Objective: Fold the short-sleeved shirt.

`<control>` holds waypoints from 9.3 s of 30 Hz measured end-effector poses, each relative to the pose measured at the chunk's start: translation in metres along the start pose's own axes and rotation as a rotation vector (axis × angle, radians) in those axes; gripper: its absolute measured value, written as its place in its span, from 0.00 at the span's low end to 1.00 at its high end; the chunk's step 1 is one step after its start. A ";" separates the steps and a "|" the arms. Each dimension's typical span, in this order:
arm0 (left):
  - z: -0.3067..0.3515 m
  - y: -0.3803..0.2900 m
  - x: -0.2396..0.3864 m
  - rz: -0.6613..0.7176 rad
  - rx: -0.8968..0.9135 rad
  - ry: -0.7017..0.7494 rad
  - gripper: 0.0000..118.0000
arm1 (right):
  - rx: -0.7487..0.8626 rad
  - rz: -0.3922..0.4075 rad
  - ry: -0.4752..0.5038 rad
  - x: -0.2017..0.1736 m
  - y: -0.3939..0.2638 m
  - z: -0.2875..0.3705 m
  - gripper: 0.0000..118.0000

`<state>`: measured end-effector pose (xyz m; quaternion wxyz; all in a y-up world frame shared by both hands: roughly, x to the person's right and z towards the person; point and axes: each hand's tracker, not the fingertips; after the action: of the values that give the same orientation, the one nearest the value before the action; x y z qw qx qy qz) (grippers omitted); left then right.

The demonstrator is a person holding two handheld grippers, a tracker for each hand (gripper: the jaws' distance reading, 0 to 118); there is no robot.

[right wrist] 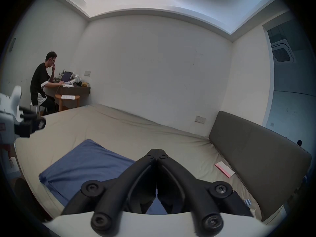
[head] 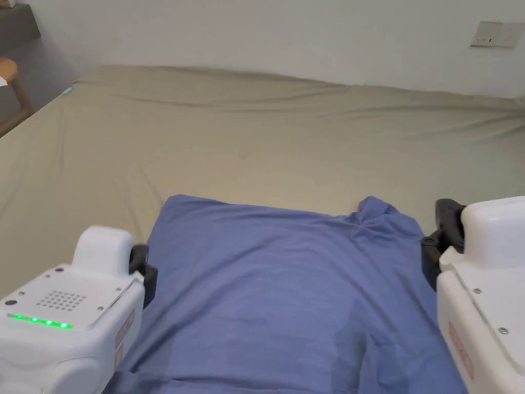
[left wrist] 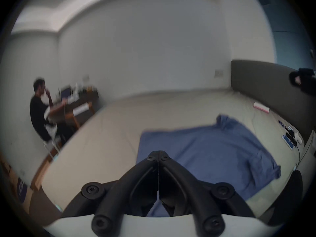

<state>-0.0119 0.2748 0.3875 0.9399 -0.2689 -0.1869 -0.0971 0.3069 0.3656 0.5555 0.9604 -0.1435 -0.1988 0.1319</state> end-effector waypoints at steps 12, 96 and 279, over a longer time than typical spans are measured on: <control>-0.079 -0.131 -0.084 0.235 -0.515 0.063 0.91 | -0.195 -0.009 -0.068 0.028 -0.051 -0.008 0.02; -0.234 -0.023 -0.051 0.312 -0.327 0.065 0.33 | -0.777 -0.513 -0.043 0.079 -0.223 -0.262 0.71; -0.309 -0.001 -0.041 0.067 -0.389 0.051 0.59 | -0.338 -0.042 -0.108 0.064 -0.089 -0.113 0.01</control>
<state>0.0428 0.1097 0.1290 0.8772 -0.4492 -0.1316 -0.1068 0.4281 0.2784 0.5074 0.9131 -0.2916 -0.2724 0.0842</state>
